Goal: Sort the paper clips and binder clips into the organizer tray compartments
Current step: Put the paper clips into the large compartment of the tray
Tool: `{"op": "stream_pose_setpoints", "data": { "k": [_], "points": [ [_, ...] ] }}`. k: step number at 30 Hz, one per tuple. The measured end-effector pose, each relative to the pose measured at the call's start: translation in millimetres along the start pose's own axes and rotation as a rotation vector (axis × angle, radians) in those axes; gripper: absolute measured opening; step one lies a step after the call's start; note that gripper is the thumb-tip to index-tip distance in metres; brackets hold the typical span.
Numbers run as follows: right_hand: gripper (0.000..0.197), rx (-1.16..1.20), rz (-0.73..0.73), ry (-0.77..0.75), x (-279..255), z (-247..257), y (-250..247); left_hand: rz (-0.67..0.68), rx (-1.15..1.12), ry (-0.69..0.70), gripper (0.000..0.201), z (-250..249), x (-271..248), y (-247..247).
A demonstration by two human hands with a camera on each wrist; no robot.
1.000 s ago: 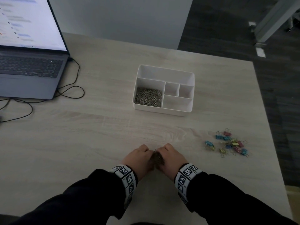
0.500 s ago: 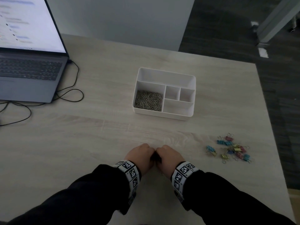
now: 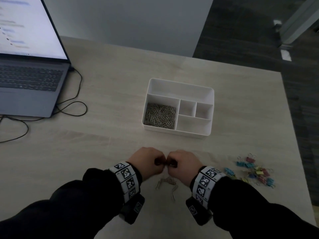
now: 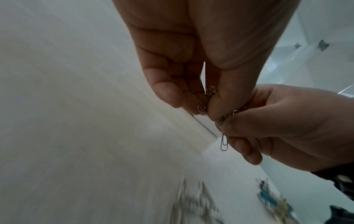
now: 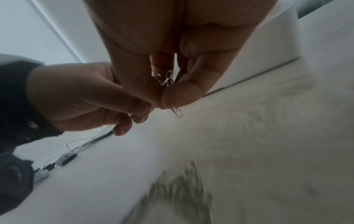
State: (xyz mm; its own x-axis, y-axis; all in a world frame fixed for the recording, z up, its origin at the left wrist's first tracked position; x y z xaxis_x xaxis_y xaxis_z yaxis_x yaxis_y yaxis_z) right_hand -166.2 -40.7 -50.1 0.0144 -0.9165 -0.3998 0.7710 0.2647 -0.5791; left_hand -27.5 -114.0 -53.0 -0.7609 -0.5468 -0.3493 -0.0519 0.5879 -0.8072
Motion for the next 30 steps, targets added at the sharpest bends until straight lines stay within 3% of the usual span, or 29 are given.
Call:
{"op": "stream_pose_setpoints", "data": {
  "k": [7, 12, 17, 21, 30],
  "points": [
    [0.007, 0.040, -0.204, -0.073, 54, 30, -62, -0.273, -0.103, -0.038, 0.019, 14, 41, -71],
    [0.011, -0.005, -0.245, -0.041, 94, 39, -92, -0.334, 0.000, -0.076, 0.017, 25, 79, -105],
    [0.017, -0.117, -0.312, -0.004, 117, 34, -104, -0.347, 0.077, -0.100, 0.025, 38, 99, -108],
    [0.025, -0.120, -0.300, 0.003, 112, 27, -104, -0.357, 0.066, -0.135, 0.023, 43, 96, -102],
    [0.014, 0.102, -0.360, -0.040, 61, 15, -90, -0.376, -0.060, -0.242, 0.018, 36, 58, -92]
  ]
}}
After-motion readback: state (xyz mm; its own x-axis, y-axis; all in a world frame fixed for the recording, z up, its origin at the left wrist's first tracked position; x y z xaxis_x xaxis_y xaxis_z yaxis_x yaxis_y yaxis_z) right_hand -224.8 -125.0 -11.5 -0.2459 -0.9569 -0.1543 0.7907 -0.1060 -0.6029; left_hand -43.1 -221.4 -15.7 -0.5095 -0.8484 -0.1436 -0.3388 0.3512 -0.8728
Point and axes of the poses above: each hand's wrist, its own x-axis towards the middle knuckle, its own y-axis out of the palm, z = x × y, the point moved 2 cm from there along x, towards the middle knuckle, and after that the axes turned 10 degrees about x, right-handed, at the moved point
